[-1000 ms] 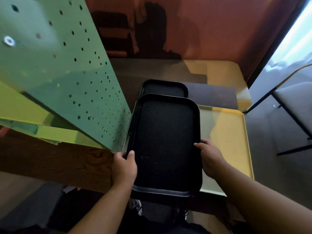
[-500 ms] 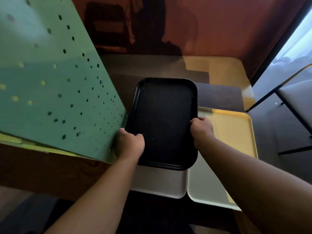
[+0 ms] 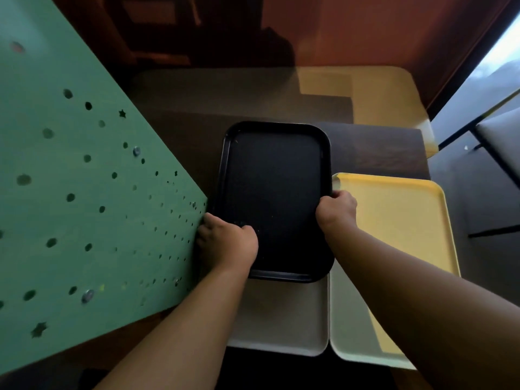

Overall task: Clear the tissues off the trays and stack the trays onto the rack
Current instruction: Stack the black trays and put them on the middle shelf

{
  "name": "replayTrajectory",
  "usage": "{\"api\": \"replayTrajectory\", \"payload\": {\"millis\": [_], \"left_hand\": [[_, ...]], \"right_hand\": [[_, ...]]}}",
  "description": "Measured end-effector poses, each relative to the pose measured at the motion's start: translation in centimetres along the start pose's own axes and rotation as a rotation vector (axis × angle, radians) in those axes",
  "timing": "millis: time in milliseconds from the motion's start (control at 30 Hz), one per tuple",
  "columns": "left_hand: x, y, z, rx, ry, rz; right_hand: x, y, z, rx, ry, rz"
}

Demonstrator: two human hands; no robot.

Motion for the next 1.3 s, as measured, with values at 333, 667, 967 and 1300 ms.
{"api": "replayTrajectory", "payload": {"millis": [333, 667, 967, 1300], "left_hand": [[0.4, 0.5, 0.7, -0.094, -0.021, 0.085], [0.6, -0.4, 0.9, -0.134, -0.096, -0.024], [0.4, -4.6, -0.5, -0.284, -0.007, -0.144], [2.2, -13.9, -9.3, -0.656, 0.187, -0.527]], "right_hand": [[-0.4, 0.4, 0.1, 0.000, 0.044, -0.181], [-3.9, -2.6, -1.3, -0.234, 0.093, 0.011], [-4.1, -7.7, -7.1, -0.123, -0.080, 0.017], [-4.7, -19.2, -13.3, -0.054, -0.095, 0.049]]}}
Point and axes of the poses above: each hand's wrist, its own z-axis towards the middle knuckle, its own y-axis out of the palm, x = y × z, the point moved 1 cm from there along z, towards the middle knuckle, and after that the axes turned 4 degrees about x, right-handed, at the moved point
